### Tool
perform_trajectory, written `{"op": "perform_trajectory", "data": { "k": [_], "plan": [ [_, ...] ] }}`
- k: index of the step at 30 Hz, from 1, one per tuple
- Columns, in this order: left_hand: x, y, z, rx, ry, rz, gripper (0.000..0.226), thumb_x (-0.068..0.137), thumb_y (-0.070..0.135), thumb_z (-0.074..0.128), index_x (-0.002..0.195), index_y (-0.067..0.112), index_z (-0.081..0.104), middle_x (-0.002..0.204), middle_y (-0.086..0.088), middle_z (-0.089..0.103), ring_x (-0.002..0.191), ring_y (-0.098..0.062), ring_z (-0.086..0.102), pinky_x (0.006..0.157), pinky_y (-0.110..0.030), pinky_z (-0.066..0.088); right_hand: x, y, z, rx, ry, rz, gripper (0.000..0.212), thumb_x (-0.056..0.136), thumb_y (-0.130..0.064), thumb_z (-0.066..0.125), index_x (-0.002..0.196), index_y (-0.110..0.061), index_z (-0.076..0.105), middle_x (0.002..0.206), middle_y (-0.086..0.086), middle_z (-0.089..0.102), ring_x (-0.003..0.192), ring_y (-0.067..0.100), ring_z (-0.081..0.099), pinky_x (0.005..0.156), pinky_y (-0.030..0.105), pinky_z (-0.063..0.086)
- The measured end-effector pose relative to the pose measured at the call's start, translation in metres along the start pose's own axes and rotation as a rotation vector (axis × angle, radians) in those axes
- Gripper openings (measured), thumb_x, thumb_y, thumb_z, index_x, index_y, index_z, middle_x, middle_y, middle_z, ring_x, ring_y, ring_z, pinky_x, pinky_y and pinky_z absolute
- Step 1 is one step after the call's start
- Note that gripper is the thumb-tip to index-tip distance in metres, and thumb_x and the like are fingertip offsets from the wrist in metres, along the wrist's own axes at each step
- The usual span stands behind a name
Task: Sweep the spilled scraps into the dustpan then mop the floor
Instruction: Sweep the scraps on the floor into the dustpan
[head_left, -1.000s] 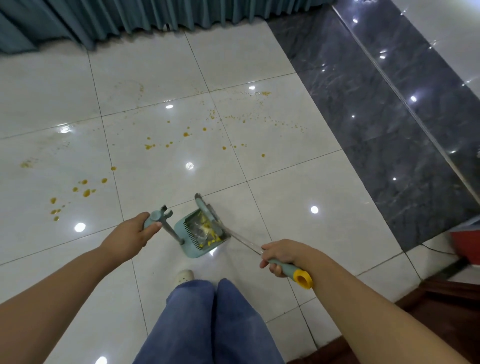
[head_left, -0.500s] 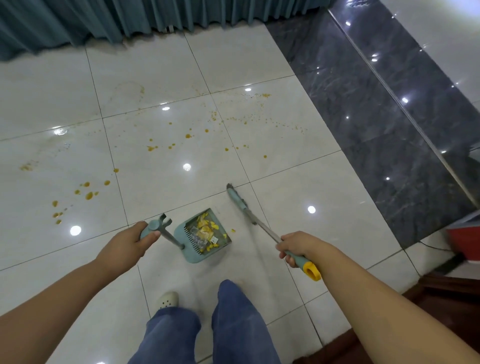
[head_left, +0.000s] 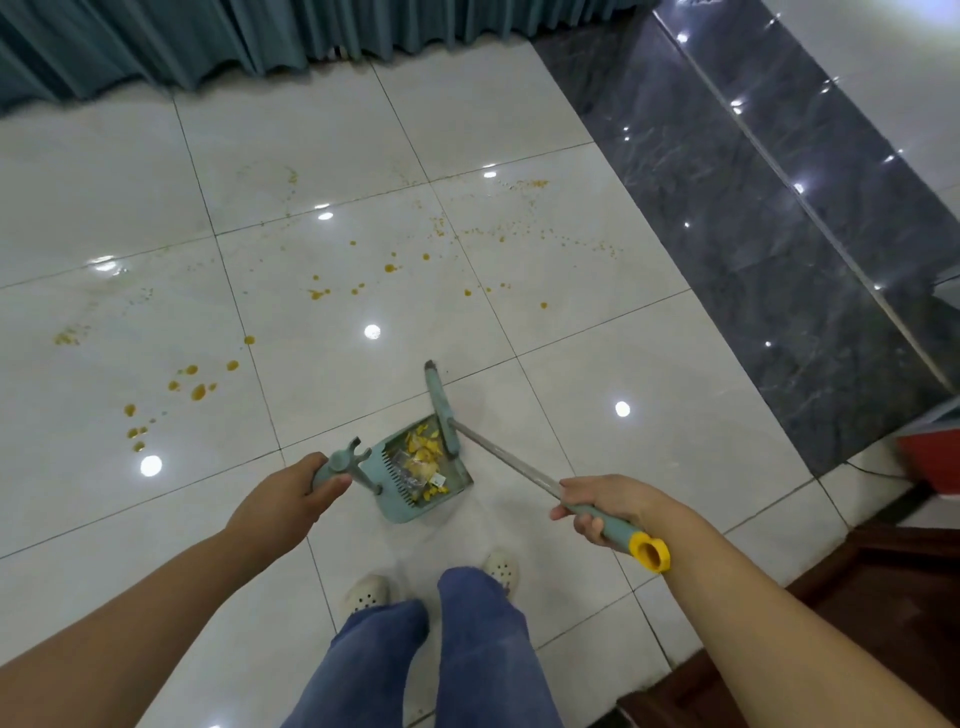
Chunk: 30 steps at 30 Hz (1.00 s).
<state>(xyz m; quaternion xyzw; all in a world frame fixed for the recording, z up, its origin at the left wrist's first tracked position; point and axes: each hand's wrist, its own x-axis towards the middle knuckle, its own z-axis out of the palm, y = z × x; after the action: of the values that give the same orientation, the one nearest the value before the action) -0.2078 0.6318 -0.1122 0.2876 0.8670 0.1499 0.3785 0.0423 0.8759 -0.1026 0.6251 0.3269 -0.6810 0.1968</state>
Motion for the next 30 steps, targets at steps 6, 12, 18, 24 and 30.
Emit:
{"op": "perform_trajectory", "data": {
  "k": [6,12,18,24,30],
  "plan": [
    [-0.005,-0.032,-0.017,-0.036,0.039,-0.033,0.028,0.094,0.040,0.047,0.085,0.015,0.054,0.063,0.000,0.055,0.059,-0.016,0.051,0.061,-0.032,0.044,0.016,-0.020,0.033,-0.241,0.148,-0.108,0.048,0.095,0.001,0.049,0.141,-0.006,0.038,0.081,0.015,0.055,0.046,0.012,0.042,0.034,0.014,0.039],
    [0.000,-0.052,-0.028,-0.063,0.042,-0.054,0.024,0.095,0.038,0.046,0.075,0.024,0.046,0.064,0.000,0.054,0.057,-0.014,0.050,0.059,-0.031,0.041,0.043,-0.024,0.083,-0.341,0.105,-0.041,0.018,0.096,-0.003,0.048,0.114,0.001,0.052,0.070,0.013,0.049,0.050,0.014,0.040,0.035,0.014,0.039],
    [0.003,-0.069,-0.040,-0.142,0.007,-0.074,0.023,0.095,0.038,0.046,0.076,0.025,0.044,0.063,-0.002,0.053,0.052,-0.016,0.047,0.056,-0.031,0.043,0.030,-0.014,0.100,-0.428,-0.015,0.041,0.009,0.097,-0.009,0.047,0.094,-0.003,0.053,0.098,0.016,0.056,0.052,0.011,0.041,0.038,0.015,0.041],
    [-0.005,-0.078,-0.047,-0.129,0.019,-0.071,0.026,0.094,0.042,0.046,0.077,0.023,0.047,0.068,-0.004,0.057,0.057,-0.019,0.051,0.061,-0.039,0.052,-0.002,-0.003,0.105,-0.392,0.069,-0.073,0.031,0.095,-0.003,0.049,0.124,-0.010,0.049,0.086,0.014,0.060,0.054,0.013,0.044,0.040,0.018,0.041],
    [-0.022,-0.104,-0.058,-0.127,0.055,-0.100,0.034,0.093,0.044,0.046,0.084,0.012,0.052,0.066,-0.006,0.055,0.057,-0.020,0.048,0.061,-0.040,0.049,0.009,-0.007,0.127,-0.391,0.156,-0.084,0.036,0.096,-0.002,0.048,0.132,0.001,0.046,0.074,0.013,0.051,0.052,0.014,0.041,0.036,0.015,0.040]
  ]
}}
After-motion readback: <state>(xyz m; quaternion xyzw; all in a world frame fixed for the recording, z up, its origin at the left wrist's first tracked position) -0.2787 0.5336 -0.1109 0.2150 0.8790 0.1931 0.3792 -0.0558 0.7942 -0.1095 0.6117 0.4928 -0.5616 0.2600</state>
